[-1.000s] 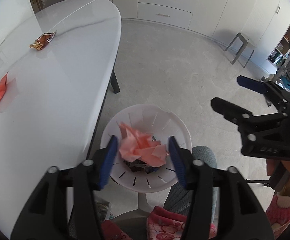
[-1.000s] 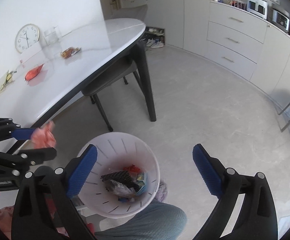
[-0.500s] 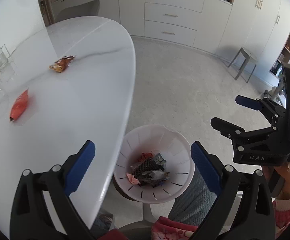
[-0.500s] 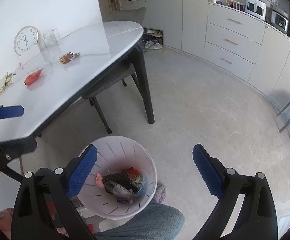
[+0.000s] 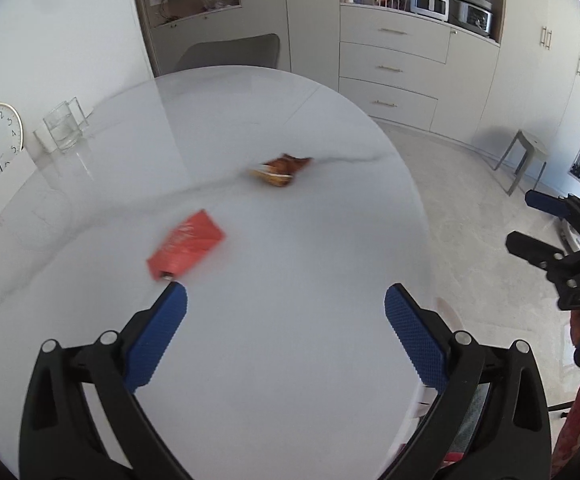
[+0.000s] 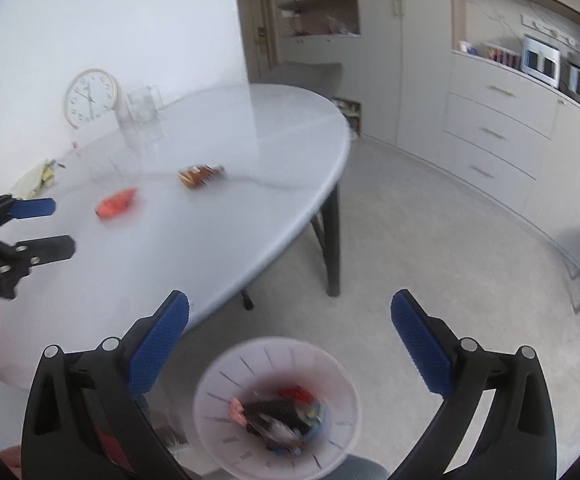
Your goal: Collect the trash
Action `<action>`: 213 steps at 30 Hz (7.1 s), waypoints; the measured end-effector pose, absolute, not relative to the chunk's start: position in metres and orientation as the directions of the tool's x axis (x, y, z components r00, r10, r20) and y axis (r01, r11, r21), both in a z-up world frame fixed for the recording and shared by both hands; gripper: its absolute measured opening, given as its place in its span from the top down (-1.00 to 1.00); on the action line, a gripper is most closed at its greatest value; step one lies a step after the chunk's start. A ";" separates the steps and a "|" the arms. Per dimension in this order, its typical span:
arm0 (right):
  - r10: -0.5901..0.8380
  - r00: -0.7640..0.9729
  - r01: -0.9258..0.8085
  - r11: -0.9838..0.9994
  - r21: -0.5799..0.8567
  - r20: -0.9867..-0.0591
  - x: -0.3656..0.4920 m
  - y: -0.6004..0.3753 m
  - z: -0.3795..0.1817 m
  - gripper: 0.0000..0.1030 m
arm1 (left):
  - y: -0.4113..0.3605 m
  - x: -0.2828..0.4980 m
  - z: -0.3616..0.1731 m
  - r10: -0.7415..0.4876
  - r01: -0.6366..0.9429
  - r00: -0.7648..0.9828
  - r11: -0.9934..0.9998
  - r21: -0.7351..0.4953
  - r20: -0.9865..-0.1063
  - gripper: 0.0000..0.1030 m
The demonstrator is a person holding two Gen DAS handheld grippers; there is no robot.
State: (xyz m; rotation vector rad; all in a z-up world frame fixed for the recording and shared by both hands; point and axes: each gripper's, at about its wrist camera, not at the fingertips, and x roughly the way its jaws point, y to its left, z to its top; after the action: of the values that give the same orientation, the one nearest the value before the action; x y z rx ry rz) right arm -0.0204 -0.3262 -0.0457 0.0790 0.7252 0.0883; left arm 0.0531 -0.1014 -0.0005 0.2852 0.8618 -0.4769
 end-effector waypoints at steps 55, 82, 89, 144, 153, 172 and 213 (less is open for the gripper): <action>0.128 0.563 -0.208 0.978 0.010 -0.816 0.200 -0.215 -0.087 -0.20 | -0.035 0.187 -0.069 -0.544 0.701 0.290 0.681 -0.213 -0.788 0.19; 0.060 0.705 -0.021 0.998 0.064 -0.707 -0.018 -0.326 -0.041 -0.06 | -0.142 0.023 -0.019 -0.527 0.806 0.356 0.591 -0.032 -0.772 0.19; 0.054 0.693 0.058 0.990 0.130 -0.719 -0.069 -0.369 -0.077 -0.06 | -0.203 -0.021 -0.035 -0.474 0.766 0.372 0.642 -0.024 -0.798 0.19; 0.165 0.462 0.071 0.972 0.222 -0.871 -0.055 -0.344 -0.186 -0.87 | -0.191 -0.052 -0.046 -0.384 0.610 0.436 0.791 -0.046 -0.814 -0.66; 0.055 0.602 0.129 0.978 0.165 -0.797 -0.055 -0.346 -0.093 -0.95 | -0.171 -0.042 -0.017 -0.396 0.584 0.484 0.810 -0.050 -0.780 -0.67; -0.006 0.695 0.104 0.990 0.092 -0.719 0.033 -0.257 0.019 -0.95 | -0.089 0.024 0.060 -0.211 0.368 0.705 0.925 0.094 -0.677 -0.85; 0.037 0.626 0.050 0.995 0.087 -0.779 0.076 -0.181 -0.023 -0.96 | -0.016 0.065 0.012 -0.158 0.267 0.691 0.963 0.046 -0.705 -0.85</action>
State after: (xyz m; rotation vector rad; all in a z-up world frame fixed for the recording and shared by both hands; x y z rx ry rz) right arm 0.0764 -0.1810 -0.0229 0.1037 0.8954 -0.0074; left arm 0.0655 -0.0160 0.0115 0.1492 0.7724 -0.2385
